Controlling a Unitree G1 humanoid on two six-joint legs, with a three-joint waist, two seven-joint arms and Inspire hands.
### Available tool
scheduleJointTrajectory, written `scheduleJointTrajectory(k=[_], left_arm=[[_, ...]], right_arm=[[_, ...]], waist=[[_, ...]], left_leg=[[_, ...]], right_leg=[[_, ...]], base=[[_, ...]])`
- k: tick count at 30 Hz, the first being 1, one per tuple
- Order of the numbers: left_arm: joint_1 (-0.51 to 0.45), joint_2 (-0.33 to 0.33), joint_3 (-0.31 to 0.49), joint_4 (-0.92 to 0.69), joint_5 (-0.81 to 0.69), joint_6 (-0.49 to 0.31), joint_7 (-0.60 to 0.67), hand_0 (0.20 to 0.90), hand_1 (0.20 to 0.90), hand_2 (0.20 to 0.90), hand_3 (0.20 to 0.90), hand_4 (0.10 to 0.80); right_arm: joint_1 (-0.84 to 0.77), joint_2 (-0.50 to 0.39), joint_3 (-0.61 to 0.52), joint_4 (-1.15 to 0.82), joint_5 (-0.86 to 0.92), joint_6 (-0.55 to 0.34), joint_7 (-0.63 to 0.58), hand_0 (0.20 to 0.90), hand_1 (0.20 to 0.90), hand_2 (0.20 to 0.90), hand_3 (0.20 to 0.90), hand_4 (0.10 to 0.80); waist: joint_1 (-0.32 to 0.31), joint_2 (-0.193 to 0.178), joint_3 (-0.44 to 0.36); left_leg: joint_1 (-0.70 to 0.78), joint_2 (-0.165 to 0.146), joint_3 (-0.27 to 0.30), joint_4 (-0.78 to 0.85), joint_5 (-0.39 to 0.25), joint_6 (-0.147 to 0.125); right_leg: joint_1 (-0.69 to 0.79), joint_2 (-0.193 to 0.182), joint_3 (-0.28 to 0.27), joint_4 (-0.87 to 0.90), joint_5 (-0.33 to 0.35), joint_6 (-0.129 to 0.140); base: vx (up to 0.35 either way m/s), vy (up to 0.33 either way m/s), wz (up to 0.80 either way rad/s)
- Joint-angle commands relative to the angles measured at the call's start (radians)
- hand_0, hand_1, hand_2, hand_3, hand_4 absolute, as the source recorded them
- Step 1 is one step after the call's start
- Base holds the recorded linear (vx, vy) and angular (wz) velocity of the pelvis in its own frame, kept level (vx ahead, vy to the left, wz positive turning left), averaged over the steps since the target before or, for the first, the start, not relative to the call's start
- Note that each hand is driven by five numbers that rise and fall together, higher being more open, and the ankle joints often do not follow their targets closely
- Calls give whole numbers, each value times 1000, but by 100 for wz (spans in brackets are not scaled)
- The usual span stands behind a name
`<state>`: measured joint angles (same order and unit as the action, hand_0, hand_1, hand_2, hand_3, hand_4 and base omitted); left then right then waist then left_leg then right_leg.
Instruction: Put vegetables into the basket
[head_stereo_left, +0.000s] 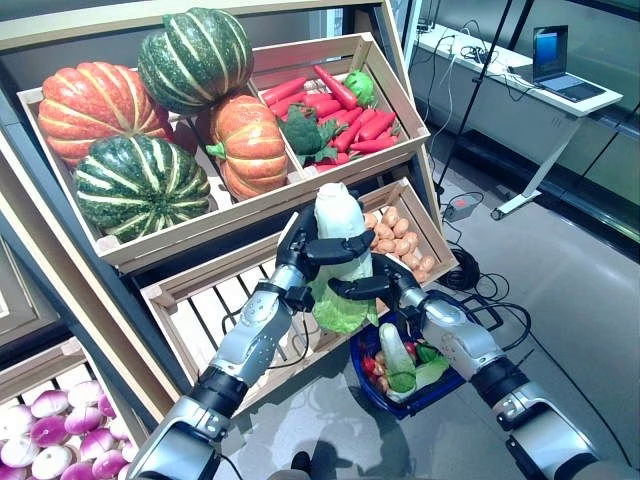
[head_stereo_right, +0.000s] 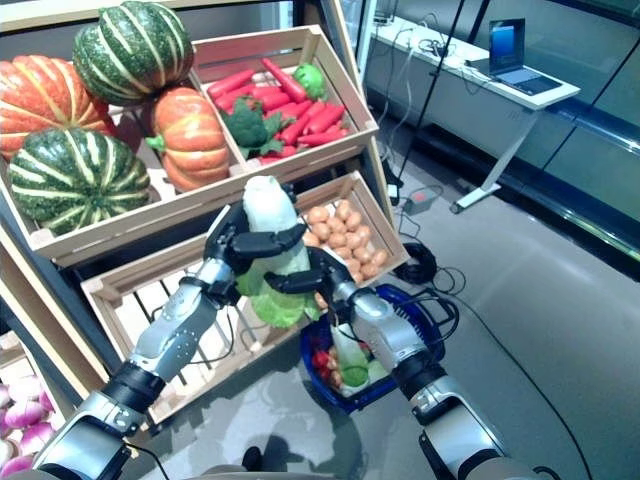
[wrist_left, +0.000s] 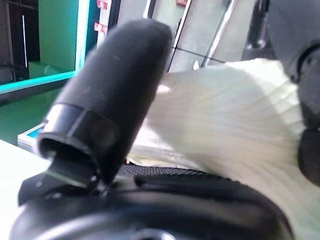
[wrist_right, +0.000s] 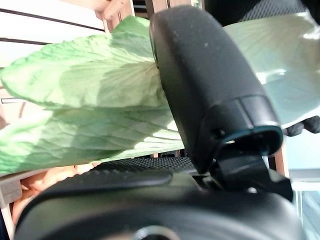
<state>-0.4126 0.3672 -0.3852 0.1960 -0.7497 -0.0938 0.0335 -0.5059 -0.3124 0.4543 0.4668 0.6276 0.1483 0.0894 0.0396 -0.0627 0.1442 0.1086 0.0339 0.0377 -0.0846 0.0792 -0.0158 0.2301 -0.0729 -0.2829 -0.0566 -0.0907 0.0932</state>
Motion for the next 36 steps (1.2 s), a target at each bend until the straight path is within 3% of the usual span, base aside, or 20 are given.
scheduleJointTrajectory(k=[1,5,14,22,28,31,36], left_arm=[[-74,-84,-25,-151,47,-75,-99,900,900,900,900,800],[-49,-46,4,-134,121,-70,-113,900,900,900,900,800],[8,114,109,-12,218,-61,-110,900,900,900,900,800],[29,191,158,119,256,-77,-103,900,900,900,900,800],[25,205,163,199,299,-108,-60,900,900,900,900,800],[5,202,157,223,320,-128,-27,900,900,900,900,800],[-176,223,126,302,299,-214,29,900,900,900,900,800]], right_arm=[[-54,-49,-86,16,3,-92,-61,300,300,300,300,400],[-17,-107,-124,31,-42,-83,-41,300,300,300,300,400],[40,-278,-273,194,-5,-81,-8,300,300,300,300,400],[80,-345,-375,350,31,-74,7,300,300,300,300,400],[87,-340,-454,454,204,-42,7,300,300,300,300,400],[63,-323,-472,509,272,-34,4,300,300,300,300,400],[-134,-336,-449,616,382,-80,-18,300,300,300,300,400]], waist=[[14,26,-88],[8,27,-90],[5,30,-83],[3,38,-70],[4,46,-50],[10,53,-31],[13,86,129]], left_leg=[[42,30,19,-3,-54,-34],[42,35,29,-3,-53,-36],[46,43,45,-3,-55,-41],[50,48,46,-3,-55,-44],[40,50,43,-3,-54,-50],[22,50,38,2,-51,-52],[-157,39,7,110,-35,-58]], right_leg=[[-47,-32,42,5,112,-25],[-50,-31,46,4,115,-22],[-56,-28,51,14,107,-18],[-54,-26,53,19,101,-17],[-65,-26,51,23,97,-16],[-88,-27,48,46,85,-20],[-282,-39,33,208,50,-42]], base=[[0,0,0],[5,1,-1],[10,-3,-6],[34,-2,-4],[38,-8,-4],[-23,-9,-6],[-422,23,-2]])
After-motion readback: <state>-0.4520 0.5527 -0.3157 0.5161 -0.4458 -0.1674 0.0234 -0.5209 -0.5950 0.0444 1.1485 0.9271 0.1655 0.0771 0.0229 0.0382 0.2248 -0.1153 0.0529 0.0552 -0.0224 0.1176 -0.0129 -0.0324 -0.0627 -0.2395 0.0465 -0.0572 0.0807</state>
